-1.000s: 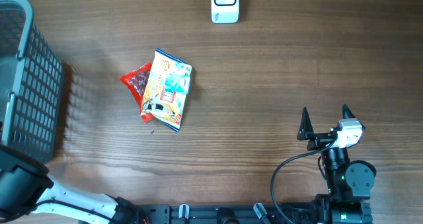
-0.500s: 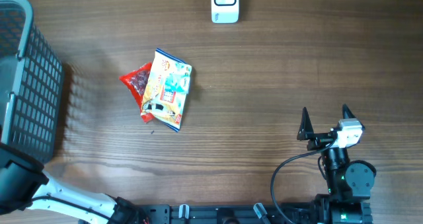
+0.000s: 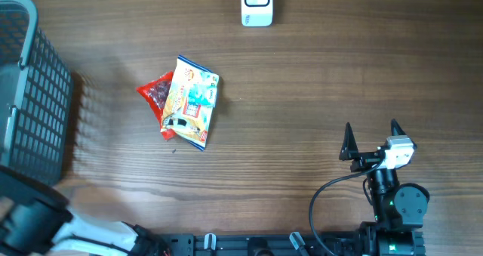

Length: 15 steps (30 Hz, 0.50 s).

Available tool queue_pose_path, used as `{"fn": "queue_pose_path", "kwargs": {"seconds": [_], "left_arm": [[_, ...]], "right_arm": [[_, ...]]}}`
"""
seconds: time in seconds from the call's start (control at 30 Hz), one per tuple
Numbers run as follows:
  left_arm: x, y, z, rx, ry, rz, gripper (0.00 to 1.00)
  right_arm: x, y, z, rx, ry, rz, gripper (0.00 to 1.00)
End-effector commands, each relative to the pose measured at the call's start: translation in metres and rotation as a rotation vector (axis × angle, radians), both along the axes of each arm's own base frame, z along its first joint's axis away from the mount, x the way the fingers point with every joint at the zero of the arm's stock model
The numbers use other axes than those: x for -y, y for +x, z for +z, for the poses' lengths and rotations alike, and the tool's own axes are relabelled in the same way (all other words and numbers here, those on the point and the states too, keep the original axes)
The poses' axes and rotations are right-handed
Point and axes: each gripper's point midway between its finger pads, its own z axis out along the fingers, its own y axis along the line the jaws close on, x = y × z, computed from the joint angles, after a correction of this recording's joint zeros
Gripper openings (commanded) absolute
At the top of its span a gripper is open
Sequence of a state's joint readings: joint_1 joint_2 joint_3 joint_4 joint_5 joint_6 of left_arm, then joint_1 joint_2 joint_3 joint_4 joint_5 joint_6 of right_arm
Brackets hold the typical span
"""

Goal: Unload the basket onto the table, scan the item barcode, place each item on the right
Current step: 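Reach into the basket and grasp the orange tissue pack with the left gripper, then place the orange tissue pack on the table right of the pile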

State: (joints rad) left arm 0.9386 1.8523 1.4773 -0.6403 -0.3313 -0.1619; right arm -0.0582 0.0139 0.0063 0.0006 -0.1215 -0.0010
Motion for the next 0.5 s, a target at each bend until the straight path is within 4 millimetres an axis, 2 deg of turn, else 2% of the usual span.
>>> {"fn": "queue_pose_path", "kwargs": {"seconds": [0.0, 0.03, 0.07, 0.1, 0.17, 0.23, 0.27, 0.3, 0.33, 0.37, 0.4, 0.43, 0.47], "left_arm": [[0.04, 0.049, 0.127, 0.259, 0.22, -0.158, 0.04], [0.058, 0.063, 0.151, 0.331, 0.243, -0.224, 0.04], [0.091, 0.085, 0.193, 0.47, 0.282, -0.325, 0.04], [0.116, 0.098, 0.224, 0.588, 0.305, -0.364, 0.04], [0.157, 0.11, 0.262, 0.749, 0.31, -0.411, 0.04], [0.204, 0.121, 0.288, 0.87, 0.268, -0.488, 0.04], [0.246, 0.13, 0.295, 0.93, 0.19, -0.581, 0.04], [0.275, 0.137, 0.294, 0.949, 0.125, -0.652, 0.04], [0.319, 0.145, 0.285, 0.943, 0.015, -0.773, 0.04], [0.347, 0.149, 0.275, 0.918, -0.06, -0.846, 0.04], [0.367, 0.15, 0.263, 0.881, -0.115, -0.886, 0.04], [0.393, 0.151, 0.243, 0.813, -0.188, -0.932, 0.04], [0.423, 0.151, 0.215, 0.713, -0.274, -0.984, 0.04]], "right_arm": [[0.005, 0.0, 0.002, 0.007, 0.007, -0.024, 1.0], [0.005, 0.0, 0.002, 0.007, 0.007, -0.024, 1.0], [0.005, 0.0, 0.002, 0.007, 0.007, -0.024, 1.0], [0.005, 0.0, 0.002, 0.007, 0.007, -0.024, 1.0], [0.005, 0.0, 0.002, 0.007, 0.007, -0.024, 1.0], [0.005, 0.0, 0.002, 0.007, 0.007, -0.024, 1.0], [0.005, 0.0, 0.002, 0.007, 0.007, -0.024, 1.0], [0.005, 0.0, 0.002, 0.007, 0.007, -0.024, 1.0], [0.005, 0.0, 0.002, 0.007, 0.007, -0.024, 0.99], [0.005, 0.0, 0.002, 0.007, 0.007, -0.024, 1.0], [0.005, 0.0, 0.002, 0.007, 0.007, -0.024, 1.0], [0.005, 0.0, 0.002, 0.007, 0.007, -0.024, 1.0], [0.005, 0.0, 0.002, 0.007, 0.007, -0.024, 1.0]]}}
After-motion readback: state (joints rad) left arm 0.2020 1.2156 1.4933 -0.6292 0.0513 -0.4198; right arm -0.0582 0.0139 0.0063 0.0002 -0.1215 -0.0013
